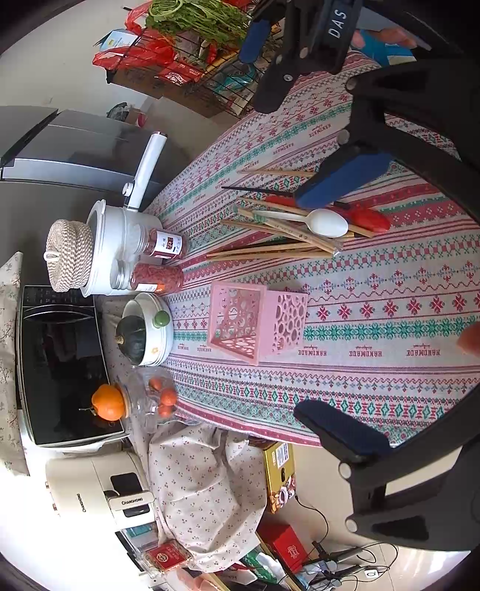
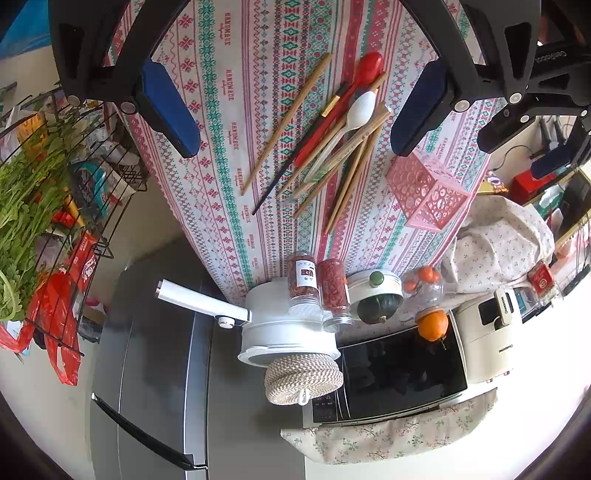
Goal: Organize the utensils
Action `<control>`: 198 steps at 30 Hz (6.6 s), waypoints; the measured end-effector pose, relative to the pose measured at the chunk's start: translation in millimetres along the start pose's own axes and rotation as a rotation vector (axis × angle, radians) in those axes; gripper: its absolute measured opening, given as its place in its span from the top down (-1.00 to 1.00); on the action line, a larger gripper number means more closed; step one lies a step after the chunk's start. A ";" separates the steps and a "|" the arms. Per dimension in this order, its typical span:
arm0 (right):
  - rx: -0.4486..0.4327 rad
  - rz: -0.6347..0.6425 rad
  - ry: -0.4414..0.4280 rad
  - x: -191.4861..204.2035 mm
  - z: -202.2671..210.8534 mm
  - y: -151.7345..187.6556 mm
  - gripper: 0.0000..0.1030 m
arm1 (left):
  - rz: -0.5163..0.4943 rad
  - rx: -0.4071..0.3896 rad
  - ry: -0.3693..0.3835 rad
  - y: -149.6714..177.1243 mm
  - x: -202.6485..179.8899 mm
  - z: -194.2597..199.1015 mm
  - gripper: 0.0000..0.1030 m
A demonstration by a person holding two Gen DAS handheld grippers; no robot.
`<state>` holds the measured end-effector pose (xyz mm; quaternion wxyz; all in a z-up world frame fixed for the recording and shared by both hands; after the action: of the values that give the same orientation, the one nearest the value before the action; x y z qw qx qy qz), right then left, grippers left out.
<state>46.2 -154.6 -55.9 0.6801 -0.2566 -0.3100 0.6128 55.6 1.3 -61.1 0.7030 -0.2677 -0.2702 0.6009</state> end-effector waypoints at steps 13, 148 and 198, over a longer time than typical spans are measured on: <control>0.003 -0.004 -0.002 1.3 -0.2 -0.2 -1.00 | 0.001 0.003 0.005 0.8 -1.4 0.0 -0.99; 0.497 -0.324 0.022 -105.4 -158.0 29.4 -0.99 | -0.205 0.450 0.169 -43.9 -87.4 -232.0 0.85; 0.061 -0.216 -0.152 -24.9 -42.6 -25.1 0.88 | -0.053 -0.175 0.405 -60.5 5.1 3.1 0.85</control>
<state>93.1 -181.0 -69.1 0.7242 -0.1539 -0.3679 0.5626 96.5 -1.7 -16.2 0.7326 -0.4356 -0.1814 0.4906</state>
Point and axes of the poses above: each gripper's, at about its wrist camera, not at the fingertips, and z roughly against the way its jaws point, x to its left, y to its underside, the point moved 9 cm from there along -z, roughly the way its jaws point, and after that the axes turned 6 degrees about -z, right-handed, at the moved point
